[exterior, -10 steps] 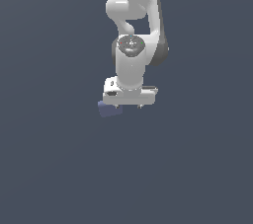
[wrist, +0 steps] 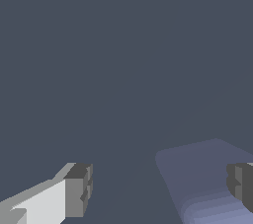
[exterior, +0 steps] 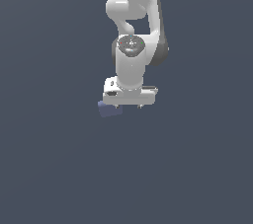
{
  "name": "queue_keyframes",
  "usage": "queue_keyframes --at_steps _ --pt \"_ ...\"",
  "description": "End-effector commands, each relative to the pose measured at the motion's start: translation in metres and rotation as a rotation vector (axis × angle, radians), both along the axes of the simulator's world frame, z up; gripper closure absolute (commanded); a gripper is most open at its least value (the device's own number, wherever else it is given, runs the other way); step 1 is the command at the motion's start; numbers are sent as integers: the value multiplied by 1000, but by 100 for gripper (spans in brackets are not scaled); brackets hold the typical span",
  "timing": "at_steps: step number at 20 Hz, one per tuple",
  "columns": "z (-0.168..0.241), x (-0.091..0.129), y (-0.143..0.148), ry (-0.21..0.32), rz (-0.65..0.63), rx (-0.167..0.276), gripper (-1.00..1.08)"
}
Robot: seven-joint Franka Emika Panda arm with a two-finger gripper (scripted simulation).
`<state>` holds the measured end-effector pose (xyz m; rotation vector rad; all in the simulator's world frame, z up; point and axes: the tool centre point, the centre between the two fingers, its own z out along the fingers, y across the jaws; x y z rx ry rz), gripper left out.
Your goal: Pick up the object and move it to a goal position.
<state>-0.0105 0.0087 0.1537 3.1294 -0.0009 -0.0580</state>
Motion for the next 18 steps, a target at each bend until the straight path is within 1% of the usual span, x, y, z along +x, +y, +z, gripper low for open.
queue_keyframes --at_steps 1,4,9,18 --pt "0 0 0 0 0 0 -92" --pt "4 3 -3 -10 -12 3 -92" --pt "22 14 -14 -49 -59 15 -92" --pt "21 14 -16 -50 -83 15 -92"
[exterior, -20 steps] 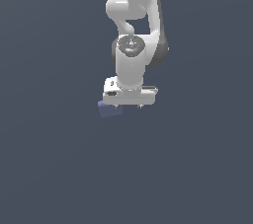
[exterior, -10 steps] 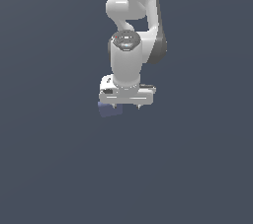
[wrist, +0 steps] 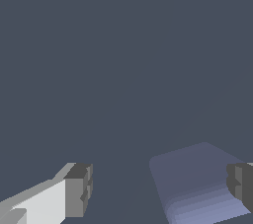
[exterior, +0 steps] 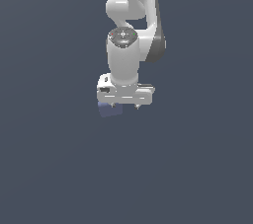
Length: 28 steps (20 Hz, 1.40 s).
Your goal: Pick up the object and move it to a goal position.
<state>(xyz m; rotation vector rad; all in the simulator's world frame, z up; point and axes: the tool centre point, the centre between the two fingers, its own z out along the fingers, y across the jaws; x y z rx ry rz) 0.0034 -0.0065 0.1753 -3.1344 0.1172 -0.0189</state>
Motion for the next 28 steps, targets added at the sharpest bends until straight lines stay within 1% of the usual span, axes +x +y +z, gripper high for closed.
queue_keyframes --at_steps 1,6,11,28 --pt "0 -1 -1 0 -18 0 -92" --pt "-2 -4 -5 2 -86 0 -92" --pt "-5 -9 -11 4 -190 0 -92" --pt "-18 -35 -41 11 -696 1 -92"
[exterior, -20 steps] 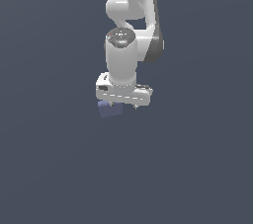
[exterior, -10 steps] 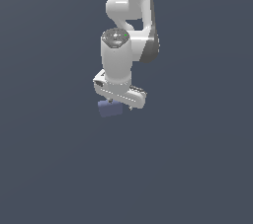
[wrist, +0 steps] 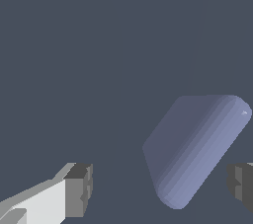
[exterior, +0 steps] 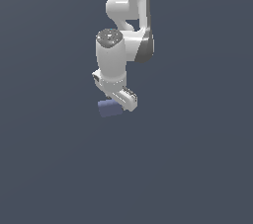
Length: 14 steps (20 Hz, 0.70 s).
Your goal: Pick up the object and move it to a goal position.
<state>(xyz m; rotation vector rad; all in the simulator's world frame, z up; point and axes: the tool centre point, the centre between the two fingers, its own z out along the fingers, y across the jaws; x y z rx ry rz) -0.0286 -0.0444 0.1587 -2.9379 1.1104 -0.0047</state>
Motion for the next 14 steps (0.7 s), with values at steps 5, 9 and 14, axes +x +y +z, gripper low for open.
queue_keyframes --at_steps 5,9,14 --pt "-4 -11 -11 1 -201 0 -92" --pt "-7 -17 -18 2 -324 0 -92" --pt "-10 -25 -26 2 -461 1 -92"
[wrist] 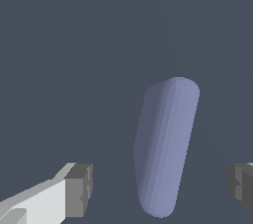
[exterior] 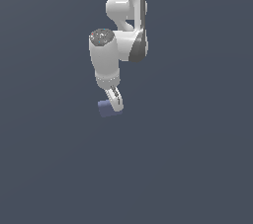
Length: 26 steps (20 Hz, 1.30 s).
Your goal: Pick up the object and move it to a goal position.
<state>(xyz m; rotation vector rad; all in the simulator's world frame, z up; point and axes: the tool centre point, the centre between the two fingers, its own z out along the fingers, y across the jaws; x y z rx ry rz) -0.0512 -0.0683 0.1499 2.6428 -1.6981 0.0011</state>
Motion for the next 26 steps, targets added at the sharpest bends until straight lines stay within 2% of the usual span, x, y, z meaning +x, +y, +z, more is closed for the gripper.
queue_keyframes --at_steps 1,11,19,26 --pt "-1 -4 -3 0 -64 0 -92" --pt "-4 -11 -11 0 -205 1 -92" --pt "-7 -12 -12 0 -213 1 -92" --pt "-35 -13 -12 0 -216 0 -92"
